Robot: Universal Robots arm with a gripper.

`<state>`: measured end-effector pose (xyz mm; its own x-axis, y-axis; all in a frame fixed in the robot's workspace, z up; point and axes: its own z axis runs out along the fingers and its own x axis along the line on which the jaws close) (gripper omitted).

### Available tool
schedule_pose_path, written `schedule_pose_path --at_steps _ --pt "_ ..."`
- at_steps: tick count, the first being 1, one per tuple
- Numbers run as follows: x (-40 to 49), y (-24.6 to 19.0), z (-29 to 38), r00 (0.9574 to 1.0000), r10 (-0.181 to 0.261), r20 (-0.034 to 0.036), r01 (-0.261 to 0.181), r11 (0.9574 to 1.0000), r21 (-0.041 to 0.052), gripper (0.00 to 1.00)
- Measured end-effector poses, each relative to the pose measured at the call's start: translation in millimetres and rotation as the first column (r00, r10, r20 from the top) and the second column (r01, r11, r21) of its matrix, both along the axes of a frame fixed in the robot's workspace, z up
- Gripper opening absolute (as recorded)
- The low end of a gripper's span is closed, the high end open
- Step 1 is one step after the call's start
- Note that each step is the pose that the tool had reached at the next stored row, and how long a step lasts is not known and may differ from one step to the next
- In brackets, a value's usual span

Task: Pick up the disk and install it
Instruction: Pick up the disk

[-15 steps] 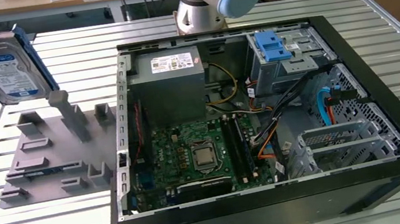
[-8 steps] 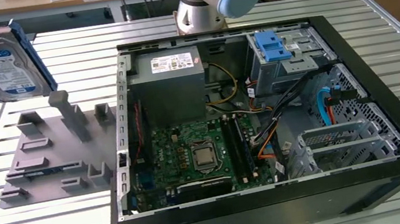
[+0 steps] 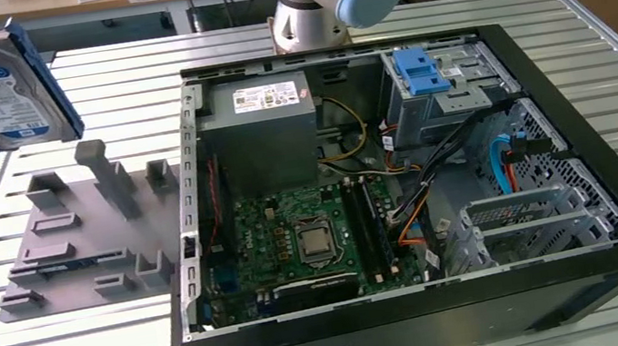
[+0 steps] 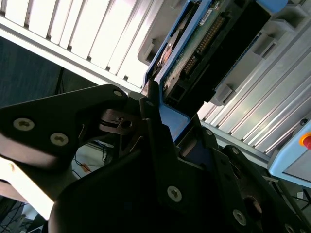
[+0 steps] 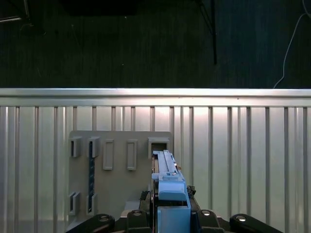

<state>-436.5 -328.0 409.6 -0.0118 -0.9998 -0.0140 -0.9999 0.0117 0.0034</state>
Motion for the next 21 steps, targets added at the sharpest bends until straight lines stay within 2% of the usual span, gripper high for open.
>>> schedule_pose_path --at_steps 13,21 --pt "-0.2 0.0 16.8 1.0000 0.000 0.0004 0.000 1.0000 0.0001 0.37" --pt "-0.2 0.2 17.3 1.0000 0.000 0.0003 0.000 1.0000 0.0000 0.37"
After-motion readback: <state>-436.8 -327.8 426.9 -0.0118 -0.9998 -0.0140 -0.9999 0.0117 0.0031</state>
